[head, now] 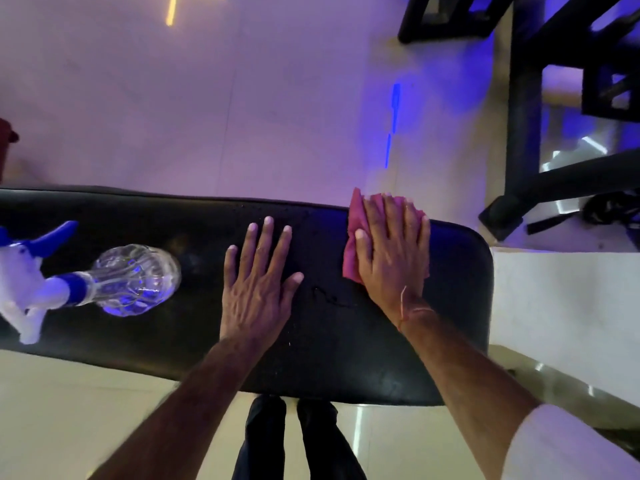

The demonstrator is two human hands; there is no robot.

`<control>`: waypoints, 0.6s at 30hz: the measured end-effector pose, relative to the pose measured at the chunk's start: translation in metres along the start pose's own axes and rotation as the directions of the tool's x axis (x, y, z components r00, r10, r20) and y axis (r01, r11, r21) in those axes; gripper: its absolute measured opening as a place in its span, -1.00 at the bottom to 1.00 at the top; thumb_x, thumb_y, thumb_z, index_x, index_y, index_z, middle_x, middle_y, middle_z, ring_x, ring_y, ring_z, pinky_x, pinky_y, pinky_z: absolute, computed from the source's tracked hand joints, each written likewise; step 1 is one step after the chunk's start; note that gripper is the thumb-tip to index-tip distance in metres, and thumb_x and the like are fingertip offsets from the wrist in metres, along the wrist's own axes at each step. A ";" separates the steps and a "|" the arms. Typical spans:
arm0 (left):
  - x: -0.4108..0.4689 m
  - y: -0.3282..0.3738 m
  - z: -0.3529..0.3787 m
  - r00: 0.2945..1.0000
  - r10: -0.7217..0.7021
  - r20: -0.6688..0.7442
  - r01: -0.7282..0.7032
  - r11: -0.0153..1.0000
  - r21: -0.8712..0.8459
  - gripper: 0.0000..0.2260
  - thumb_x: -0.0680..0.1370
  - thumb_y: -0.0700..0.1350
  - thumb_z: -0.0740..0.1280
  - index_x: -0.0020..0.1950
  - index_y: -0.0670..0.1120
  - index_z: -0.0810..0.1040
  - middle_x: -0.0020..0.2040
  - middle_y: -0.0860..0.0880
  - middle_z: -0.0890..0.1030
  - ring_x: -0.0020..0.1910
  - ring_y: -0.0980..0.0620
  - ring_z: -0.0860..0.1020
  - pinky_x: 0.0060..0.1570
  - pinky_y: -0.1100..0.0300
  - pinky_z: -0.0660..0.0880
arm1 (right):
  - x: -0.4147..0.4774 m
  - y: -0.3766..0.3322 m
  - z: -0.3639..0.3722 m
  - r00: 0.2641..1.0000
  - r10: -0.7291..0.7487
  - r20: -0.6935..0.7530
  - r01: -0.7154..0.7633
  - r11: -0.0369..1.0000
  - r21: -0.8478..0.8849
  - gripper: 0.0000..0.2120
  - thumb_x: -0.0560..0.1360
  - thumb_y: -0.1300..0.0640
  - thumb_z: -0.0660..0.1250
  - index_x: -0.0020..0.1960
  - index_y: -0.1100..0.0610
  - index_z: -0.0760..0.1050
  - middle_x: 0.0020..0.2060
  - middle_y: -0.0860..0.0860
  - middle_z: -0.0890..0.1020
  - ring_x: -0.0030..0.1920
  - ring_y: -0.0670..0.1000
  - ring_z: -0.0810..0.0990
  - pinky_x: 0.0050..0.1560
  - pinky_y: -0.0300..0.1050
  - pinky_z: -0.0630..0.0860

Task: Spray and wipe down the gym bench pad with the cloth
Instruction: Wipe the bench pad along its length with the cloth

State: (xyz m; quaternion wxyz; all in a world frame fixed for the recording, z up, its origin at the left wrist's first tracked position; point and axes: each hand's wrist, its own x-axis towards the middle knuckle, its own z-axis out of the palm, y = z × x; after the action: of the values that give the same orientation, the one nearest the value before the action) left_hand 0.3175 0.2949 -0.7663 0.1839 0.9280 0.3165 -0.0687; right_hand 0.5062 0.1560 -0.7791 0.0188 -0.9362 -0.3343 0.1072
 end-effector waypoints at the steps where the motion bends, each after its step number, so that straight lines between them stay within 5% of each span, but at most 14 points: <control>1: -0.001 -0.002 0.000 1.000 0.008 -0.004 -0.008 1.000 -0.002 -0.40 0.69 0.20 0.04 0.71 0.04 0.07 0.73 -0.01 -0.02 0.71 -0.03 -0.09 0.63 -0.15 -0.02 | 0.005 -0.018 0.001 1.000 0.011 -0.017 -0.011 1.000 0.003 -0.45 0.73 -0.15 -0.07 0.70 -0.06 0.11 0.67 0.08 0.24 0.66 0.27 0.15 0.60 0.39 0.09; 6: -0.010 -0.008 -0.003 1.000 -0.007 -0.010 0.007 0.999 -0.038 -0.36 0.67 0.25 -0.02 0.71 0.00 0.09 0.73 -0.02 0.00 0.71 -0.05 -0.06 0.63 -0.18 -0.03 | -0.044 -0.047 0.017 0.938 -0.339 0.073 0.343 0.938 -0.044 -0.42 0.74 -0.20 -0.21 0.72 -0.06 -0.04 0.72 0.03 -0.03 0.71 0.20 -0.09 0.66 0.32 -0.07; 9: -0.017 -0.023 -0.007 1.000 -0.022 -0.019 0.022 1.000 -0.009 -0.39 0.68 0.21 0.02 0.71 0.01 0.12 0.72 -0.02 0.03 0.71 -0.05 -0.02 0.62 -0.20 0.02 | -0.051 -0.022 0.010 0.938 -0.330 0.111 0.338 0.939 -0.060 -0.43 0.74 -0.19 -0.15 0.72 -0.10 -0.06 0.72 0.00 -0.02 0.71 0.18 -0.06 0.65 0.31 0.01; 14: -0.027 -0.046 -0.002 0.998 0.019 -0.063 -0.017 0.999 0.036 -0.41 0.70 0.15 0.10 0.70 0.01 0.14 0.72 -0.03 0.06 0.70 -0.07 0.02 0.61 -0.19 0.07 | 0.010 -0.072 0.002 0.996 -0.088 0.005 0.088 0.996 -0.031 -0.43 0.74 -0.14 -0.06 0.72 -0.06 -0.01 0.71 0.06 0.09 0.69 0.26 0.06 0.64 0.36 0.02; 18: -0.031 -0.053 -0.002 0.996 0.029 -0.079 -0.028 1.000 0.007 -0.42 0.70 0.15 0.10 0.70 -0.01 0.14 0.72 -0.04 0.07 0.70 -0.07 0.03 0.61 -0.19 0.07 | -0.036 -0.080 0.015 0.939 -0.337 0.071 0.343 0.934 -0.099 -0.42 0.74 -0.20 -0.20 0.72 -0.05 -0.07 0.72 0.06 -0.03 0.71 0.21 -0.07 0.65 0.33 -0.02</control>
State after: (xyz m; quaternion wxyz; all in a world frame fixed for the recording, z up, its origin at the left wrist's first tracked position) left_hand 0.2608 0.3166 -0.7728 0.1693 0.9350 0.3100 -0.0304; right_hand 0.4261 0.1951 -0.7782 -0.0234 -0.8606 -0.4971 0.1085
